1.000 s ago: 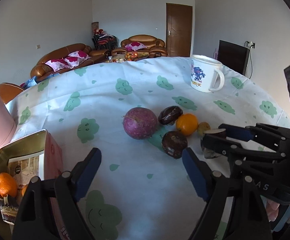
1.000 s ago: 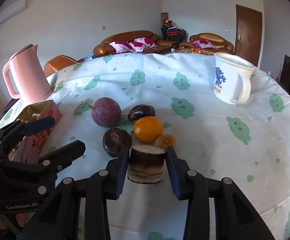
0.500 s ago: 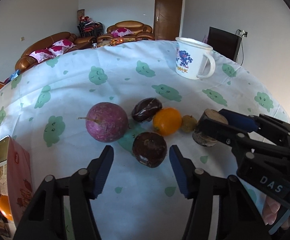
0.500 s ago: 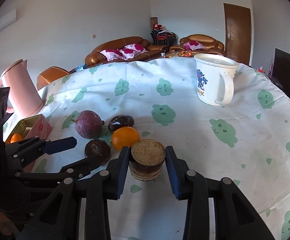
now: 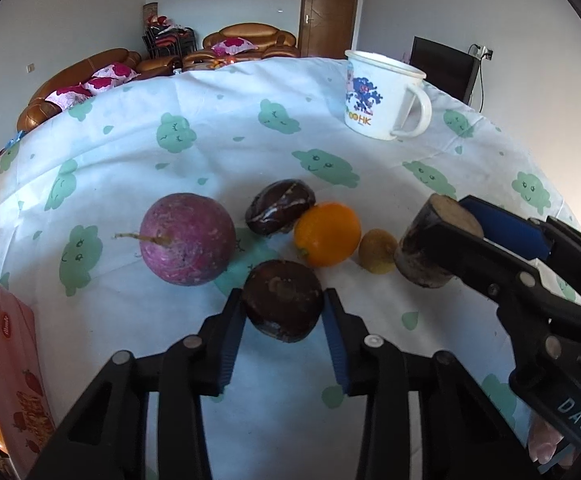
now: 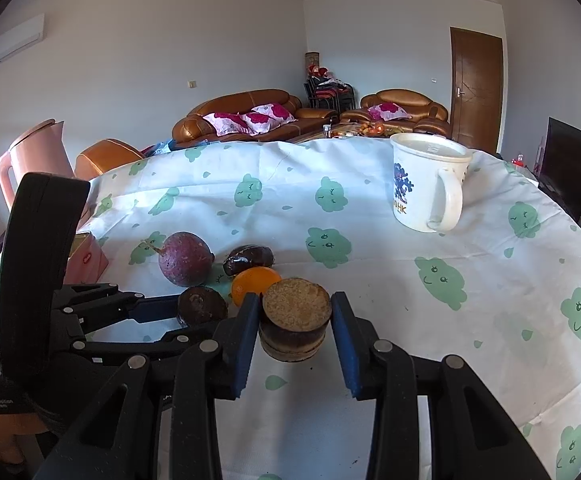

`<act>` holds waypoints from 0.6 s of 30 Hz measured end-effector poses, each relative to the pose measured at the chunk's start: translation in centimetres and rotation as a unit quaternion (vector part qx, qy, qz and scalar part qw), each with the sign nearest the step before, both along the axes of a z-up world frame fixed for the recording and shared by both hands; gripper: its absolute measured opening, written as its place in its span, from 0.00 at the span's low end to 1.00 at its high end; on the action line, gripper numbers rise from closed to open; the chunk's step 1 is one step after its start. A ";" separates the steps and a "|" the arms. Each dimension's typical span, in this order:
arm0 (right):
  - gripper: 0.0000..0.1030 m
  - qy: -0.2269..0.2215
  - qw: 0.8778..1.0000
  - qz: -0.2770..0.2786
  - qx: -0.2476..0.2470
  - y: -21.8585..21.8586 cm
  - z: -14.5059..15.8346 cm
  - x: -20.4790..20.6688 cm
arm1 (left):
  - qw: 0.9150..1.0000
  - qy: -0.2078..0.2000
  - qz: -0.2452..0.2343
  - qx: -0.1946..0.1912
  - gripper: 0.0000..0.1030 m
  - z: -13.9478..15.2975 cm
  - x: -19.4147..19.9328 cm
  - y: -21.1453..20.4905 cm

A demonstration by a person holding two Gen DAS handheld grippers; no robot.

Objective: Organize fruits
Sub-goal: 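Grasp a beige-topped cylindrical cake with the right gripper while the left grasps a dark brown round fruit, then lift the cake with the right gripper while the left lifts the dark brown fruit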

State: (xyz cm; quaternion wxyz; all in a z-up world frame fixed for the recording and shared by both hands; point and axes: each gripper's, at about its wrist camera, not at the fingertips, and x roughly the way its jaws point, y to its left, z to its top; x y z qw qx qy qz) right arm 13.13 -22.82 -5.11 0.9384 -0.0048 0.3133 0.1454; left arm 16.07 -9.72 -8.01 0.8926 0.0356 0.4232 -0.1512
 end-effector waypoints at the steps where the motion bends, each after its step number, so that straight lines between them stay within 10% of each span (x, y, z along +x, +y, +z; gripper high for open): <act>1: 0.37 -0.002 1.000 0.001 0.002 -0.1 0.0 -0.1 | 1.000 -0.004 0.001 -0.003 0.39 0.1 -0.1 0.1; 18: 0.37 -0.031 0.999 0.020 0.015 -0.2 0.7 -1.4 | 0.997 -0.076 0.017 -0.022 0.39 2.2 -2.1 1.3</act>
